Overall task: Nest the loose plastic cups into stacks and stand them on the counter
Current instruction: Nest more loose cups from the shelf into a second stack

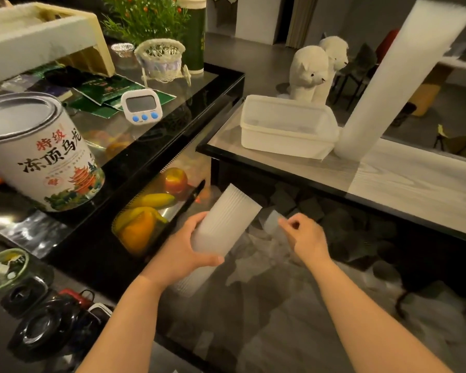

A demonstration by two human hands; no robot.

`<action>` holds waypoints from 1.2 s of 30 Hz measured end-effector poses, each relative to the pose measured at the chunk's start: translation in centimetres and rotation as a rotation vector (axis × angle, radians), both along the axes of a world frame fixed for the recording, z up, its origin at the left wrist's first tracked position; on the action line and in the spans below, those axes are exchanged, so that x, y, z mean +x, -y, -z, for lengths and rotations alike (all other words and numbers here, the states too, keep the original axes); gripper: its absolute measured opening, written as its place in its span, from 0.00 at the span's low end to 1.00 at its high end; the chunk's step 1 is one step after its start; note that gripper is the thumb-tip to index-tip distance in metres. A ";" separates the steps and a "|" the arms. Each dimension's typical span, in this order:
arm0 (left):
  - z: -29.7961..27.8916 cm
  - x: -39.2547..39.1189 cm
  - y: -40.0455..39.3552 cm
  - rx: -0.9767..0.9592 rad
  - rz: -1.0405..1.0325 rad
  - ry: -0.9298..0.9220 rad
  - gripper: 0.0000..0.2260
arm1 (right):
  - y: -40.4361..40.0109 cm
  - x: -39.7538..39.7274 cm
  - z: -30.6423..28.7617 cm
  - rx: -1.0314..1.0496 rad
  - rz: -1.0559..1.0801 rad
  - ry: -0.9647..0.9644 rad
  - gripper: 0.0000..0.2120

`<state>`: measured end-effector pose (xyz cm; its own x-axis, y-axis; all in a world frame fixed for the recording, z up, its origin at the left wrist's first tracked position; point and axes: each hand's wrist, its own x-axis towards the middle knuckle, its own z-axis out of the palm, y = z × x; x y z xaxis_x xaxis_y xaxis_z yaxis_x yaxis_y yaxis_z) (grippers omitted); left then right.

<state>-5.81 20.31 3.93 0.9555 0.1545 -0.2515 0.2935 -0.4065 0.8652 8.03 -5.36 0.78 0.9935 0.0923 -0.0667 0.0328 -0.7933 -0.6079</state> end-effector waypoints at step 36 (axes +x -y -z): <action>-1.5 1.4 -0.6 -0.038 0.069 0.031 0.46 | -6.3 -3.1 -11.1 0.554 -0.555 -0.241 0.22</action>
<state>-4.42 20.89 5.39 0.9710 0.0792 -0.2256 0.2384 -0.3917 0.8887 4.96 0.89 11.91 0.7575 0.6487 -0.0728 0.1508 -0.2824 -0.9474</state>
